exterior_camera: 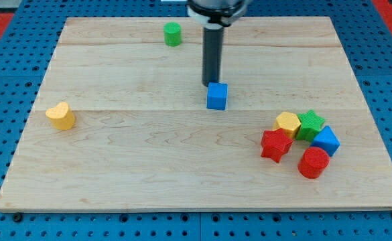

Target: Push the blue cube into the yellow hexagon

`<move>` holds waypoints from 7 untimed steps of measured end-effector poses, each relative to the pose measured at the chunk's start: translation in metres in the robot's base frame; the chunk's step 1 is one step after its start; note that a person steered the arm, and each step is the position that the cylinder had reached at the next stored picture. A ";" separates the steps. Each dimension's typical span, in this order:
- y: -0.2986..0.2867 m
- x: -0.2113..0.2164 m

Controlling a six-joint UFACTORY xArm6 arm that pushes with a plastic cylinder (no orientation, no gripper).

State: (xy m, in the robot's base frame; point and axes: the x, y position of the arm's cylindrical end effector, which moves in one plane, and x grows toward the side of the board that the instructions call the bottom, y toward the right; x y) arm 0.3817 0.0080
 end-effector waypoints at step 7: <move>0.121 0.046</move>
State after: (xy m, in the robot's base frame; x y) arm 0.4280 0.1291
